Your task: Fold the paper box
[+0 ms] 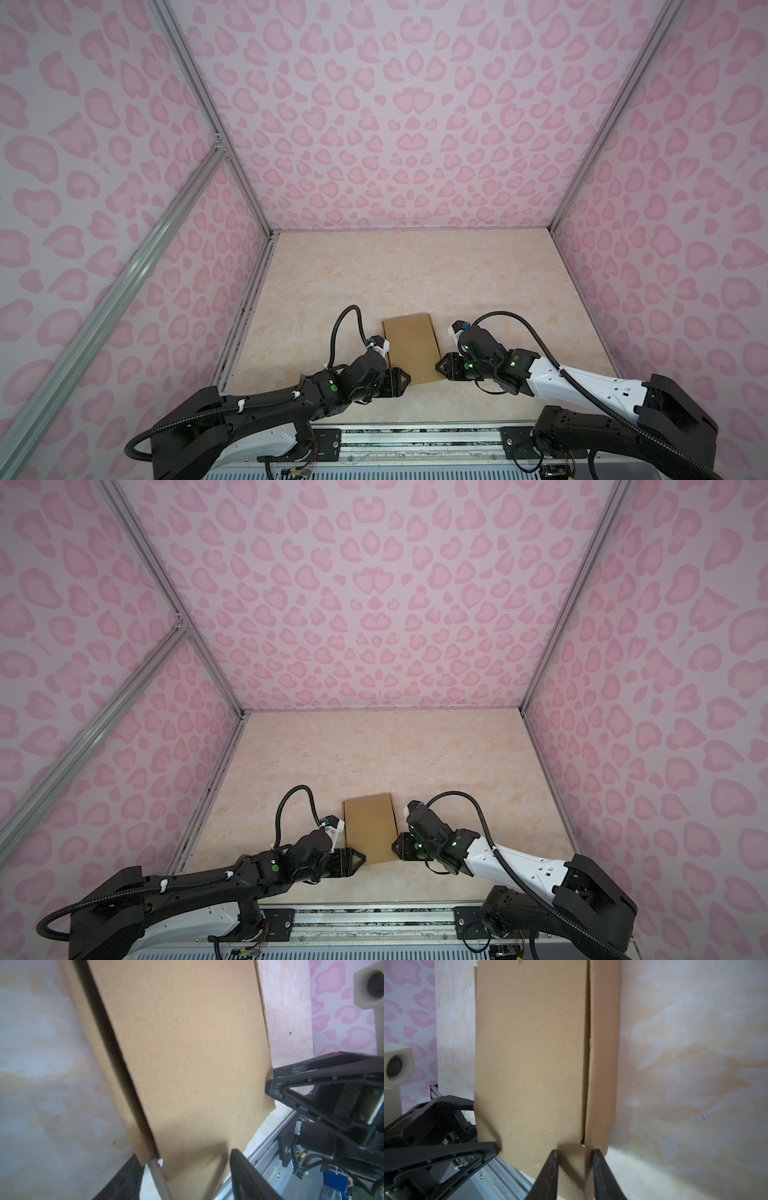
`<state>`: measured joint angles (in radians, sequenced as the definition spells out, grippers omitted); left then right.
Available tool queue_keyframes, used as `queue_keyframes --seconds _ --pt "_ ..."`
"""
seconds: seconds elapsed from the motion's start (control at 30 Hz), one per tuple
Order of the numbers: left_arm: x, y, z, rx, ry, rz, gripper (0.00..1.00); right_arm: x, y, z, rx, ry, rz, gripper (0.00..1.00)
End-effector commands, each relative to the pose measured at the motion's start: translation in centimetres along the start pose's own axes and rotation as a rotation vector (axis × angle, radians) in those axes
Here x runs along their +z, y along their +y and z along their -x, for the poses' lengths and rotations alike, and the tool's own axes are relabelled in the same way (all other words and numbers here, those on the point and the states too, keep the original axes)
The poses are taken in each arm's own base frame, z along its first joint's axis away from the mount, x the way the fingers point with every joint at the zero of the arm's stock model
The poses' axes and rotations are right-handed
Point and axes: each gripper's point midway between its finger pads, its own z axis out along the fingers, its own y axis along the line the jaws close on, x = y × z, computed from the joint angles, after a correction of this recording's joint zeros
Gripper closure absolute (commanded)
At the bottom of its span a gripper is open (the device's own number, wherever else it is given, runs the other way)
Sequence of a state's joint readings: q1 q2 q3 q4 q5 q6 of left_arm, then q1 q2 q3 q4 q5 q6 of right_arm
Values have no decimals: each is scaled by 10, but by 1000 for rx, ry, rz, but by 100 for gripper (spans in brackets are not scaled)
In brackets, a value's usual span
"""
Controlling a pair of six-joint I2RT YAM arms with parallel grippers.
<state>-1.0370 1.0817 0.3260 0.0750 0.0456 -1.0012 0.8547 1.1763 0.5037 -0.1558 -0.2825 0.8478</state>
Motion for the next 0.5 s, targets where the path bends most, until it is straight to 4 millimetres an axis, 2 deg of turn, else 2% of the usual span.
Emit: queue_keyframes --seconds 0.0,0.47 --pt "-1 -6 3 3 -13 -25 32 -1 5 0 -31 10 11 72" --pt "-1 -3 4 4 -17 -15 34 -1 -6 6 -77 -27 -46 73"
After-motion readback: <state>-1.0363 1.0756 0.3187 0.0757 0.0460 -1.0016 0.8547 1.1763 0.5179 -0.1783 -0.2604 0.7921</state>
